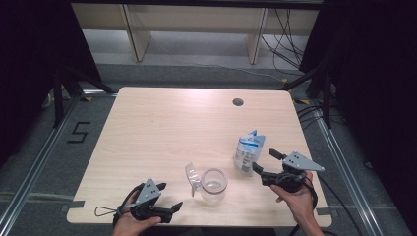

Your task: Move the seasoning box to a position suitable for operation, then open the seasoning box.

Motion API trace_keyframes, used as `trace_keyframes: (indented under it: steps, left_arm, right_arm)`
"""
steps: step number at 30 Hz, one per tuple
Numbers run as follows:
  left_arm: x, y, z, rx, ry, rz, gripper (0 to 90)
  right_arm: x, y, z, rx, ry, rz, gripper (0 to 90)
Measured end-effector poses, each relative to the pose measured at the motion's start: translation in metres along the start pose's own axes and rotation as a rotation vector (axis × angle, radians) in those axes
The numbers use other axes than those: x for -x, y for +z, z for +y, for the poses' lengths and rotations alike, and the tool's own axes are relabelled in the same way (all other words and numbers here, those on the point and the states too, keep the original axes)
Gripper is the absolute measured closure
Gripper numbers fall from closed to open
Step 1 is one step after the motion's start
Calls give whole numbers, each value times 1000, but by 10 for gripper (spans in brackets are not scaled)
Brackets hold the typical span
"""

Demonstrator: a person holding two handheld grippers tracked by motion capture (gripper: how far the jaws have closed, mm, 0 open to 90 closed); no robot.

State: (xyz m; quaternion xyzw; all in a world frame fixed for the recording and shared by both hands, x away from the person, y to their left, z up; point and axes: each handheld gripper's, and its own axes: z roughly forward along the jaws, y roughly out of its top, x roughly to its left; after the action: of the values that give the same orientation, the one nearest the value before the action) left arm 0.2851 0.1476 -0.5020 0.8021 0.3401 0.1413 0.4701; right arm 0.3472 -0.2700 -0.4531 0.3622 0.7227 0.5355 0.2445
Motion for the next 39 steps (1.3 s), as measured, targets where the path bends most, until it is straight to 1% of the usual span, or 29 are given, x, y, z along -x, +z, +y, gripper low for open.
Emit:
trace_keyframes:
  steps: [2, 3, 4, 5, 8, 9, 10, 11, 12, 13, 14, 16, 17, 18, 19, 20, 21, 22, 23, 24, 27, 28, 29, 30, 32, 33, 35, 36, 39]
  left_arm:
    - [0, 0, 0, 1, -12, 0, 151]
    - [1, 0, 0, -3, -22, 1, 151]
    - [0, 0, 0, -5, -13, 1, 151]
    - [-1, 0, 1, -7, -1, 1, 151]
    - [-1, 1, 1, -1, -12, -3, 151]
    - [-1, 1, 2, -1, -9, -3, 151]
    - [-1, 1, 2, 4, -15, 0, 151]
    - [-1, 1, 2, 4, -18, 1, 151]
    - [-1, 2, 3, 2, -14, 0, 150]
    - [-1, 2, 3, 10, -19, -5, 150]
    - [-2, 2, 3, 4, -12, -5, 151]
    - [-3, 3, 4, 5, -10, -5, 151]
    - [-3, 3, 4, 6, -10, -6, 151]
    - [-3, 3, 5, 7, -11, -6, 151]
    - [-2, 3, 5, 7, -11, -6, 151]
    - [-3, 4, 5, 6, -8, -9, 151]
    - [-3, 4, 5, 5, -8, -10, 151]
    - [-2, 4, 5, 5, -11, -5, 151]
    - [-2, 4, 5, 7, -10, -7, 151]
    - [-1, 5, 5, 7, -14, -6, 151]
    - [-1, 3, 4, 3, -5, -7, 151]
    - [-1, 3, 4, 7, -5, -11, 151]
    - [-1, 3, 4, 0, 2, -7, 151]
    - [-2, 2, 3, 1, -2, -8, 151]
    - [-1, 2, 3, 5, -9, -5, 151]
    - [-2, 2, 4, 3, -3, -8, 151]
    - [-1, 3, 4, 2, 1, -10, 151]
    - [-1, 3, 4, 6, 0, -10, 151]
    - [-1, 4, 4, 5, -6, -9, 151]
  right_arm:
    - [-1, 3, -1, -16, 28, 2, 169]
    - [1, 5, -2, -21, 8, -1, 169]
    - [2, 7, -2, -15, -12, -5, 169]
    - [1, 8, -3, -29, 20, -1, 169]
    - [3, 16, -6, -41, 6, -1, 167]
    - [2, 18, -7, -51, 20, 0, 167]
    - [4, 22, -7, -51, 5, 15, 167]
    - [3, 23, -8, -63, 23, 12, 167]
    - [5, 26, -8, -54, 2, 20, 169]
    - [4, 28, -9, -54, 14, 17, 169]
    - [5, 30, -9, -56, -4, 28, 169]
    - [5, 34, -10, -56, -9, 30, 169]
    - [4, 36, -11, -69, 4, 20, 167]
    - [6, 39, -11, -61, -27, 5, 167]
    - [4, 40, -12, -78, 8, 12, 167]
    - [7, 43, -13, -75, -10, 24, 167]
    - [5, 44, -14, -78, 9, 7, 170]
    - [7, 46, -13, -86, -13, 18, 173]
    - [6, 48, -15, -78, 0, 15, 175]
    - [7, 49, -14, -88, -13, 3, 175]
    - [5, 54, -16, -105, 17, 3, 176]
    - [8, 56, -16, -94, -22, 18, 176]
    - [5, 56, -16, -96, 11, 5, 178]
    - [5, 57, -16, -86, -5, 11, 180]
    - [3, 56, -16, -97, -1, -3, 180]
    - [4, 57, -16, -91, -19, 10, 180]
    - [1, 56, -17, -95, -1, 0, 182]
    - [3, 57, -16, -89, -19, 14, 182]
    - [4, 57, -18, -79, -13, 11, 183]
